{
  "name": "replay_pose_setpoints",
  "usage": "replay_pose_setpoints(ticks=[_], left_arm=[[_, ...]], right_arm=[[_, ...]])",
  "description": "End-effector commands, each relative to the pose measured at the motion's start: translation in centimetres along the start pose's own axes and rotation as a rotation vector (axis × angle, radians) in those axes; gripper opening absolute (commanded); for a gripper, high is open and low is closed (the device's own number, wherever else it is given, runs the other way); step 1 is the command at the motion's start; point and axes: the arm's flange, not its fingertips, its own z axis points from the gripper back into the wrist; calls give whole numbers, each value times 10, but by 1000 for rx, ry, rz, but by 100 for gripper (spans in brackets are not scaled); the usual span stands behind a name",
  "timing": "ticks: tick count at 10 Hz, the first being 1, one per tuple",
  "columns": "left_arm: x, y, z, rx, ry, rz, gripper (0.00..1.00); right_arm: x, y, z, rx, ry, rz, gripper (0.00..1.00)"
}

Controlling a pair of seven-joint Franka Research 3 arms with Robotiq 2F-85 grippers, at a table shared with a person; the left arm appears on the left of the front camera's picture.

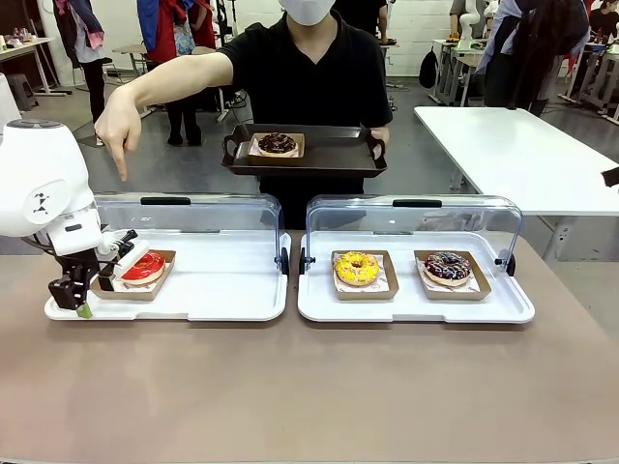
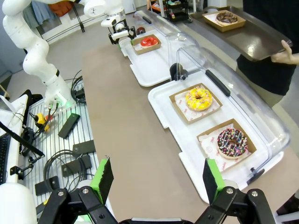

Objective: Provide the desired donut to the person.
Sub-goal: Pick up and lift the Paper togo box containing the Donut pointed at by the person.

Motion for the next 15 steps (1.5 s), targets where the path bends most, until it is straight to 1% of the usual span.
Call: replay_pose_setpoints(ticks=[1,3,4,5,6,14,15], left_arm=[[0,4,-1,20,34,18,0],[1,3,-2,21,29,16,0],[0,4,-1,25,29,14,11],[-1,2,-1,30,28,15,2],[-1,1,-1,33,28,15,0],[-3,-1,4,40,24,21,0],[-3,-4,12,9,29,13,0]], right_arm=[[1,-1,0,7,-19,7,100],[1,-1,0,7,-19,7,100],[1,-1,0,7,-19,7,100],[1,-1,0,7,-19,7,100],[1,-1,0,7,-19,7,100],[1,-1,0,7,-19,7,100],[1,-1,0,7,-19,7,100]])
